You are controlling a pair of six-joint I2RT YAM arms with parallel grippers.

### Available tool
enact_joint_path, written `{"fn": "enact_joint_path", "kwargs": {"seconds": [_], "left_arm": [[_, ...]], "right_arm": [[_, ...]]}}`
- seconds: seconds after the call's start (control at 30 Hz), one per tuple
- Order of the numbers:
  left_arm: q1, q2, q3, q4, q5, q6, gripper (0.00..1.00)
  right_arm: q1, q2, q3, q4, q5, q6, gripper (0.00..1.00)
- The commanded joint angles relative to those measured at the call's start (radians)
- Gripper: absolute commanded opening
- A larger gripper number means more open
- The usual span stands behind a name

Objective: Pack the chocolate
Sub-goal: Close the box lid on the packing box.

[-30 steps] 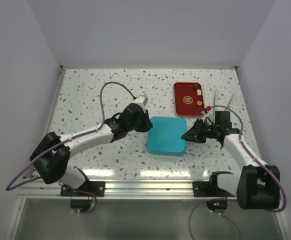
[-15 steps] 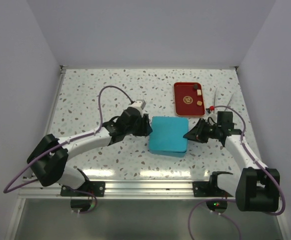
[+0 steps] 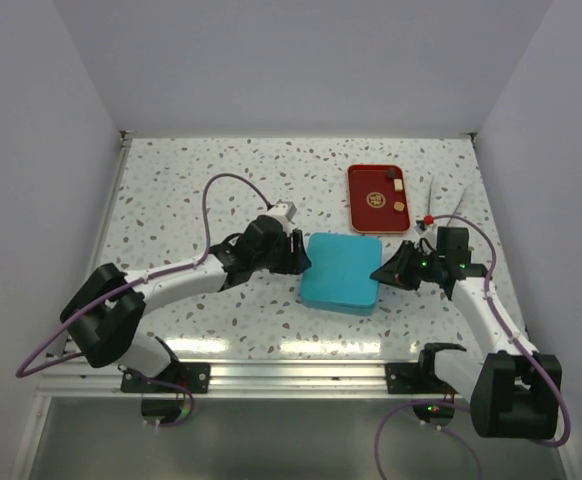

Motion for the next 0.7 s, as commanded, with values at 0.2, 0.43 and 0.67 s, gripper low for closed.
{"fn": "enact_joint_path", "kwargs": {"seconds": [0.2, 0.43, 0.67], "left_arm": [[-0.003, 0.050, 0.008, 0.062, -0.004, 0.014, 0.58], [-0.003, 0.089, 0.026, 0.078, 0.002, 0.020, 0.59], [-0.007, 0.118, 0.039, 0.103, 0.014, 0.023, 0.59]], "right_arm": [[-0.007, -0.010, 0.030, -0.065, 0.152, -0.088, 0.18], [-0.009, -0.026, 0.074, -0.123, 0.187, -0.120, 0.28], [-0.009, -0.037, 0.084, -0.140, 0.201, -0.123, 0.40]]}}
